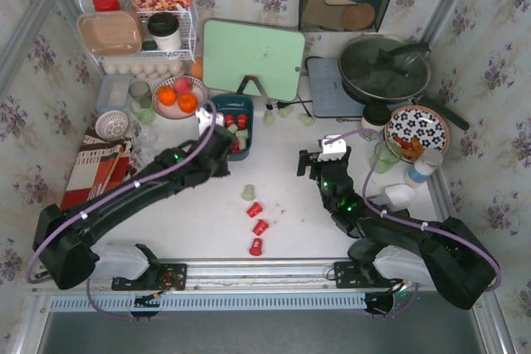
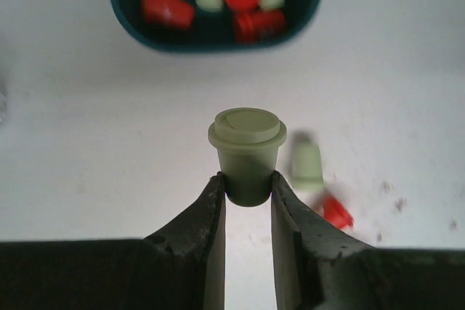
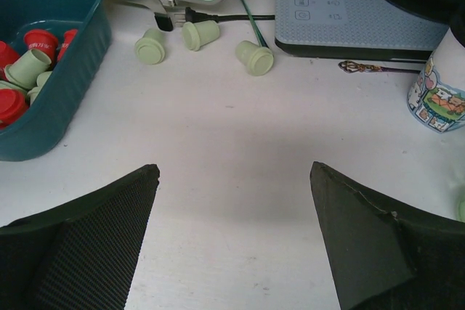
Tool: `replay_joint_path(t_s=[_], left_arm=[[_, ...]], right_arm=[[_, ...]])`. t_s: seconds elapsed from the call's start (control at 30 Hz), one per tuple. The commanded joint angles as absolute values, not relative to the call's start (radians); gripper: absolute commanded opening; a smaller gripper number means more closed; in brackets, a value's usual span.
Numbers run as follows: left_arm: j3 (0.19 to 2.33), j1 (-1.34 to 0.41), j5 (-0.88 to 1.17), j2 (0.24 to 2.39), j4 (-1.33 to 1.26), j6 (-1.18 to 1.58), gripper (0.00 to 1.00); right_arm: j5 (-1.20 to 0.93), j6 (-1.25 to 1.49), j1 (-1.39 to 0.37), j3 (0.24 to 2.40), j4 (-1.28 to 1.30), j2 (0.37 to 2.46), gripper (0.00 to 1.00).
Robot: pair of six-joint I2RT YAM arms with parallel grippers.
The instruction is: Mix the coffee capsules in the storage basket
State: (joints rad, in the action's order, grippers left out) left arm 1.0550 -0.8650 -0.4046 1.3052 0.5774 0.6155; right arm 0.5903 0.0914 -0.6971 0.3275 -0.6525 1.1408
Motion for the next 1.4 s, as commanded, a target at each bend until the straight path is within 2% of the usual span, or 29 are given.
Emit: replay_joint_path(t_s=[0.0, 0.27, 0.43, 0.53, 0.63, 0.73, 0.8, 0.93, 1.13, 1.37], left_arm=[[1.127, -0.708, -0.242, 1.391, 0.439, 0.426, 0.23], [1.423, -0.474, -0.092, 1.778, 0.408, 0.391, 0.24], [1.613, -0.386, -0.027, 1.956, 0.434, 0.388, 0.28], [1.690, -0.347, 0.020, 2.021, 0.451, 0.400, 0.34], [1.708, -0.333, 0.066, 2.038, 0.436, 0.388, 0.49], [1.631, -0.333, 0.093, 1.971, 0.340, 0.387, 0.61], [1.593, -0.332, 0.093, 1.929, 0.311, 0.390, 0.64], [1.508, -0.333, 0.033, 1.793, 0.332, 0.406, 0.64], [1.288, -0.332, -0.069, 1.439, 0.424, 0.471, 0.64], [1.123, -0.330, 0.160, 1.063, 0.657, 0.438, 0.63]], right_arm=[[0.589, 0.095, -0.698, 0.342, -0.666, 1.154, 0.93], [0.587, 0.097, -0.697, 0.370, -0.652, 1.218, 0.93], [0.580, 0.103, -0.698, 0.401, -0.609, 1.245, 0.93], [0.575, 0.109, -0.697, 0.410, -0.594, 1.246, 0.93], [0.563, 0.115, -0.698, 0.416, -0.582, 1.247, 0.93], [0.547, 0.127, -0.698, 0.422, -0.576, 1.253, 0.93], [0.535, 0.137, -0.698, 0.426, -0.574, 1.262, 0.93], [0.509, 0.163, -0.698, 0.441, -0.575, 1.280, 0.92], [0.510, 0.227, -0.687, 0.521, -0.592, 1.413, 0.89], [0.497, 0.289, -0.673, 0.741, -0.510, 1.644, 0.89]])
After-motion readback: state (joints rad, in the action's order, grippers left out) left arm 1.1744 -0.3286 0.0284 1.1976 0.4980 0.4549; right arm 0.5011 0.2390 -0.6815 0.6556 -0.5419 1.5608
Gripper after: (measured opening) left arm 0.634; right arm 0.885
